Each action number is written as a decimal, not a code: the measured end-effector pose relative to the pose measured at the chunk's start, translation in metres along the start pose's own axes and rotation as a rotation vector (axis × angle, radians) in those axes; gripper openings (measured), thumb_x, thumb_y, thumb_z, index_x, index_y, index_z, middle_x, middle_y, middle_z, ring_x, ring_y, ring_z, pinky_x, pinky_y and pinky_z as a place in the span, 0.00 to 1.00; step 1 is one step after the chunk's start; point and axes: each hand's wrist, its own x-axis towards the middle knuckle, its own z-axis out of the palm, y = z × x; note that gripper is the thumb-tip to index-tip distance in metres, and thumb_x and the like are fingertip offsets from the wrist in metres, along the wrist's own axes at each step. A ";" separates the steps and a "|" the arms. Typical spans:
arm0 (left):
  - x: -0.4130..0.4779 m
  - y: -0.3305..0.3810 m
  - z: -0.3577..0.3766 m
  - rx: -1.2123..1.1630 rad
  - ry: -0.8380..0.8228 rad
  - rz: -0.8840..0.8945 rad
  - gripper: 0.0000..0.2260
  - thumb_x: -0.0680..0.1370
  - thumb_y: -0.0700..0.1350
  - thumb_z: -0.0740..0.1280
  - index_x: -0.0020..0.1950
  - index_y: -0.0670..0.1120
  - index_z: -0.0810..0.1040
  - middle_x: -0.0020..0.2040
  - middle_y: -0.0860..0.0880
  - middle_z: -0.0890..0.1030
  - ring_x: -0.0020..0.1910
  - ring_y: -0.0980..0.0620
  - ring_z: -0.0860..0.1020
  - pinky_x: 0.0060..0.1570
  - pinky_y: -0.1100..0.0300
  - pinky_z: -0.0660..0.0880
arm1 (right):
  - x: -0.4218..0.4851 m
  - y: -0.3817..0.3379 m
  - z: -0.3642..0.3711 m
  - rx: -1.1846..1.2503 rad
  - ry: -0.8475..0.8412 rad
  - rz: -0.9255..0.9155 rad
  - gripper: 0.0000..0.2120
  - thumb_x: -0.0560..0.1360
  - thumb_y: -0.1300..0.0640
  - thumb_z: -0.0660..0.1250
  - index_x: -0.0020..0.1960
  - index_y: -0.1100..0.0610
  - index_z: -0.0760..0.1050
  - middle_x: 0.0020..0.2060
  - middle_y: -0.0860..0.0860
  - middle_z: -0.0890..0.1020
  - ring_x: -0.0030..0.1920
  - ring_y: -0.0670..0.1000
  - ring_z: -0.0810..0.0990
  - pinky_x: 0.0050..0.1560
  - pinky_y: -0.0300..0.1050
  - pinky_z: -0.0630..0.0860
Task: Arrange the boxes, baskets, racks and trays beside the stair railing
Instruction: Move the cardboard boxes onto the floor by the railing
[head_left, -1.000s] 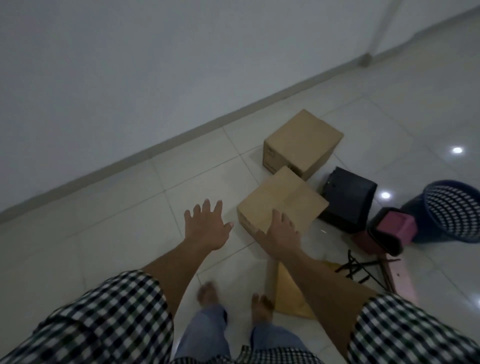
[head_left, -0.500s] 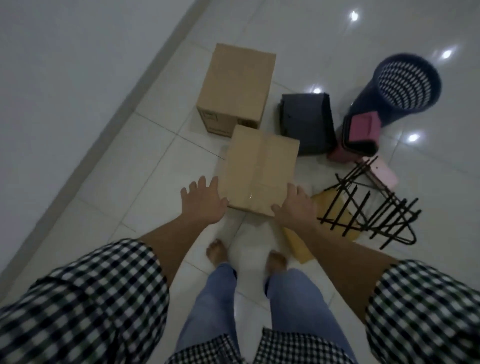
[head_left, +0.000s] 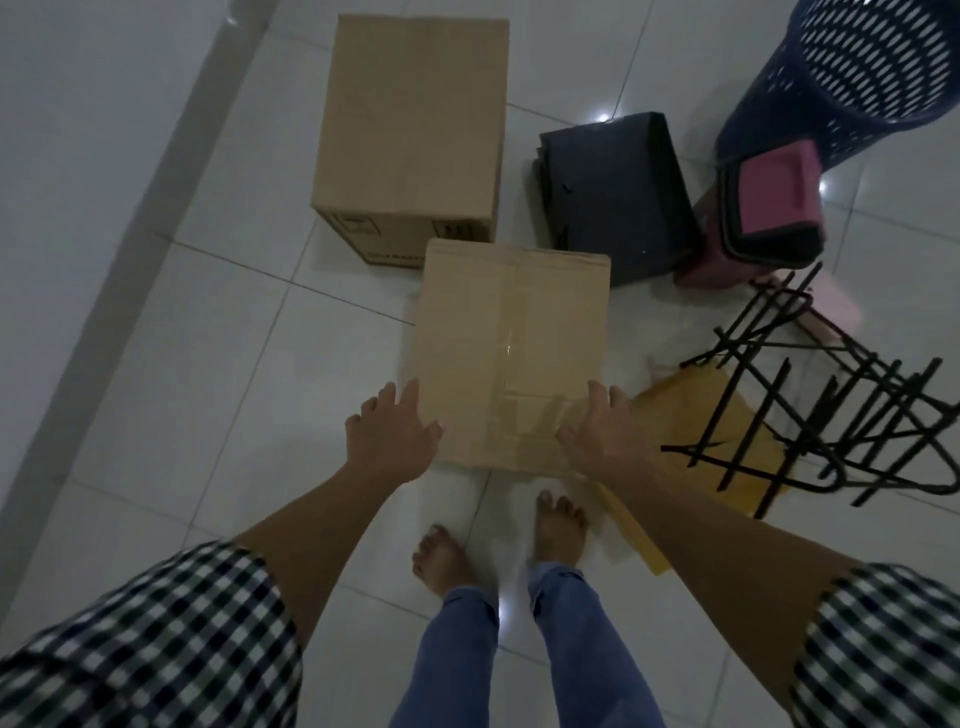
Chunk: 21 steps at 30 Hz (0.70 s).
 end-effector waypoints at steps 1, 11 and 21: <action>0.012 0.002 0.008 -0.015 -0.004 -0.007 0.33 0.79 0.63 0.57 0.79 0.51 0.52 0.78 0.43 0.57 0.73 0.39 0.62 0.68 0.42 0.63 | 0.012 0.005 0.005 0.024 -0.009 0.024 0.33 0.77 0.47 0.67 0.76 0.56 0.57 0.73 0.58 0.63 0.72 0.60 0.65 0.67 0.56 0.67; 0.104 0.013 0.069 -0.447 -0.036 -0.218 0.39 0.76 0.64 0.61 0.80 0.52 0.46 0.77 0.42 0.60 0.71 0.37 0.66 0.67 0.39 0.66 | 0.097 0.038 0.044 0.217 -0.034 0.149 0.31 0.77 0.47 0.66 0.72 0.59 0.57 0.68 0.58 0.68 0.66 0.61 0.71 0.60 0.53 0.71; 0.101 0.020 0.048 -0.864 0.058 -0.401 0.36 0.73 0.57 0.72 0.75 0.46 0.62 0.69 0.44 0.71 0.65 0.41 0.73 0.65 0.43 0.71 | 0.098 0.030 0.041 0.554 -0.043 0.276 0.32 0.74 0.43 0.71 0.69 0.56 0.61 0.65 0.55 0.75 0.65 0.60 0.74 0.62 0.52 0.73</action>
